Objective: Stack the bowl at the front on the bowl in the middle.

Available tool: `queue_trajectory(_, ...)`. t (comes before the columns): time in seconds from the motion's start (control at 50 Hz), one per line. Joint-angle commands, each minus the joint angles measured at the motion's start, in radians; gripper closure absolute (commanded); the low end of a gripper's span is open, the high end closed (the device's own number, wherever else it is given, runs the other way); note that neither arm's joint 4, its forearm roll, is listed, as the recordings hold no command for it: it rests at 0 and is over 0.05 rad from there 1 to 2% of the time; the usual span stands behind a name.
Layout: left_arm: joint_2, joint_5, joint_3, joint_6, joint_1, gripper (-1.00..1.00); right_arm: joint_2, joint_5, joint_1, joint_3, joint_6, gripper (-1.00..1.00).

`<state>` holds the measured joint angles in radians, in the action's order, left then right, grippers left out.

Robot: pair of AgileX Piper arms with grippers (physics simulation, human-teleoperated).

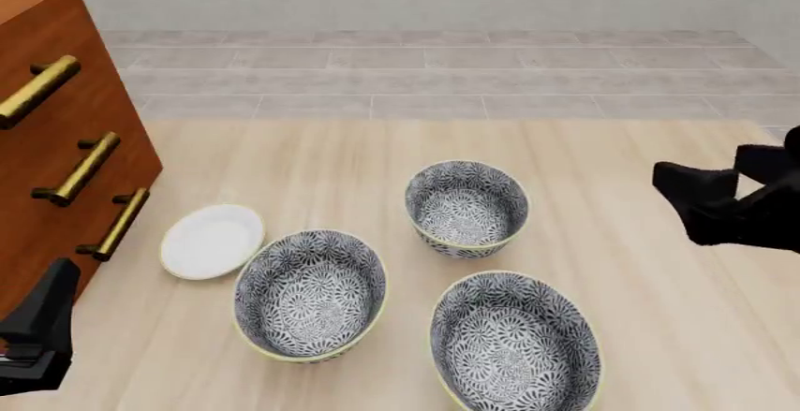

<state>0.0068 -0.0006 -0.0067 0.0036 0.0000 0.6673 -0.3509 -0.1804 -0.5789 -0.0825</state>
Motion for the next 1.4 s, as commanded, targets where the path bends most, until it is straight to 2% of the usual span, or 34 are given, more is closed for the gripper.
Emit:
queue_trajectory(0.02,0.001,0.000,-0.001,0.000,0.000,-1.00,0.166,-0.110,-0.022,-0.139,-0.033,-1.00)
queue_trajectory(0.08,0.000,0.000,-0.001,0.001,0.000,-1.00,0.203,-0.146,-0.025,-0.183,-0.047,-1.00)
queue_trajectory(0.14,0.002,-0.001,0.000,-0.001,0.000,-1.00,0.245,-0.171,-0.044,-0.214,-0.023,-1.00)
queue_trajectory(0.16,0.001,-0.002,0.000,0.001,0.000,-1.00,0.260,-0.176,-0.036,-0.224,-0.039,-1.00)
queue_trajectory(0.2,0.001,-0.002,0.000,0.001,0.000,-1.00,0.284,-0.195,-0.061,-0.242,-0.007,-1.00)
queue_trajectory(0.22,0.002,0.000,-0.001,-0.001,0.000,-1.00,0.298,-0.206,-0.063,-0.256,-0.013,-1.00)
queue_trajectory(0.24,0.001,0.000,-0.001,0.000,0.000,-1.00,0.310,-0.218,-0.079,-0.265,0.013,-1.00)
queue_trajectory(0.4,0.000,0.001,-0.001,0.000,0.000,-1.00,0.366,-0.261,-0.103,-0.314,0.024,-1.00)
queue_trajectory(0.48,0.000,0.000,0.000,0.000,0.000,-1.00,0.405,-0.274,-0.134,-0.340,0.094,-1.00)
queue_trajectory(0.5,0.001,0.000,0.000,-0.001,0.000,-1.00,0.408,-0.273,-0.129,-0.344,0.082,-1.00)
queue_trajectory(0.52,0.000,0.000,0.000,0.000,0.000,-1.00,0.417,-0.269,-0.124,-0.347,0.071,-1.00)
queue_trajectory(0.58,0.000,0.000,0.000,0.000,0.000,-1.00,0.436,-0.262,-0.125,-0.361,0.079,-1.00)
queue_trajectory(0.6,0.001,-0.001,0.001,-0.001,0.000,-1.00,0.443,-0.262,-0.134,-0.365,0.098,-1.00)
queue_trajectory(0.7,0.000,0.001,0.000,0.000,0.000,-1.00,0.489,-0.238,-0.123,-0.382,0.093,-1.00)
queue_trajectory(0.8,0.000,0.002,-0.001,0.000,0.000,-1.00,0.530,-0.213,-0.119,-0.376,0.075,-1.00)
queue_trajectory(0.94,-0.001,0.012,-0.010,-0.001,0.000,-1.00,0.584,-0.169,-0.111,-0.375,0.078,-1.00)
queue_trajectory(1.06,-0.001,0.013,-0.011,0.000,0.000,-1.00,0.625,-0.143,-0.123,-0.375,0.103,-1.00)
queue_trajectory(1.4,-0.002,0.011,-0.010,0.000,0.000,-1.00,0.739,-0.052,-0.101,-0.373,0.096,-1.00)
